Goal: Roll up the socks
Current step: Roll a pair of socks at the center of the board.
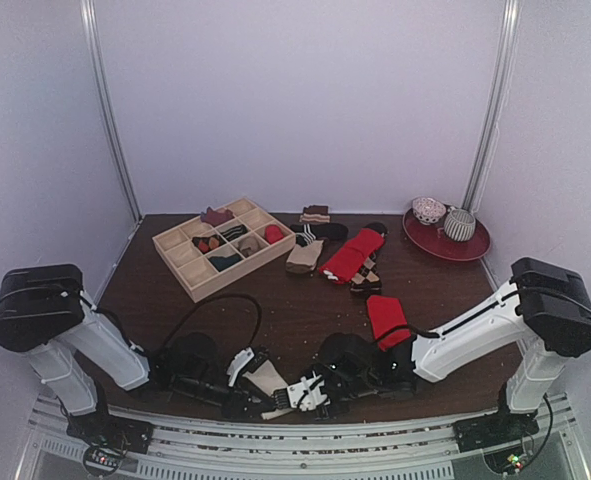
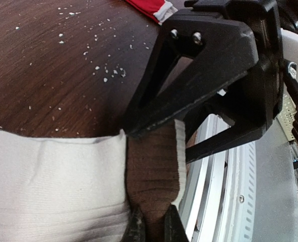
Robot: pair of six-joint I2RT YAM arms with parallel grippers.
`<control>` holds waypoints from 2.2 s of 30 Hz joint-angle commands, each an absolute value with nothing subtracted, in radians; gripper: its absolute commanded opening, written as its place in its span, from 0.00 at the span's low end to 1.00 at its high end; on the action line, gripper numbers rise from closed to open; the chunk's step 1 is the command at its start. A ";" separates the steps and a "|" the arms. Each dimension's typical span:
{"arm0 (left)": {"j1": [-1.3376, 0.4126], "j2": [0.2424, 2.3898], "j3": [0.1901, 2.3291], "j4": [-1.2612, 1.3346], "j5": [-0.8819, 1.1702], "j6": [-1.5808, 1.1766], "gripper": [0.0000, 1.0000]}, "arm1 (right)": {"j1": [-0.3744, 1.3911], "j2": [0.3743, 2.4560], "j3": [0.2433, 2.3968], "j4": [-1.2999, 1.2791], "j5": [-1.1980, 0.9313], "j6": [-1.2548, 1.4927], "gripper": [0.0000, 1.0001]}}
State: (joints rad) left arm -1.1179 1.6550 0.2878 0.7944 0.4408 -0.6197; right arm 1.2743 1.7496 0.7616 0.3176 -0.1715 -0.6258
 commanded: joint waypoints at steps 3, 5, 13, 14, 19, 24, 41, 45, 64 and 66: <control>-1.124 1.713 0.244 0.594 0.468 -0.621 0.00 | 1.290 1.762 0.775 0.324 -0.147 -0.635 0.43; -1.123 1.718 0.246 0.595 0.471 -0.617 0.00 | 1.290 1.781 0.798 0.279 -0.170 -0.622 0.36; -1.112 1.666 0.334 0.390 0.332 -0.520 0.07 | 1.287 1.851 0.896 0.053 -0.301 -0.414 0.18; -1.112 1.614 0.349 0.342 0.283 -0.505 0.21 | 1.284 1.858 0.914 0.017 -0.328 -0.377 0.18; -1.112 1.330 0.350 0.196 0.046 -0.469 0.44 | 1.273 1.894 0.992 -0.197 -0.405 -0.225 0.17; -1.114 0.966 0.224 0.188 -0.119 -0.522 0.54 | 1.245 1.951 1.101 -0.414 -0.457 -0.153 0.17; -1.225 1.101 0.151 0.594 0.073 -0.297 0.63 | 1.107 2.194 1.466 -0.883 -0.628 -0.111 0.18; -1.242 1.252 0.203 0.672 0.133 -0.269 0.68 | 1.087 2.209 1.473 -0.884 -0.640 -0.106 0.17; -1.288 1.477 0.312 0.614 0.137 -0.267 0.64 | 1.069 2.221 1.460 -0.837 -0.682 -0.090 0.17; -1.291 1.498 0.318 0.614 0.140 -0.271 0.61 | 1.068 2.224 1.460 -0.831 -0.685 -0.082 0.17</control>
State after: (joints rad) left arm -1.2831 1.4605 0.3180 0.6014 0.1345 -0.2607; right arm 1.0714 2.1559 1.5043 -0.7700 -0.7738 -0.1150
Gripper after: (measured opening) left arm 0.634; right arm 0.174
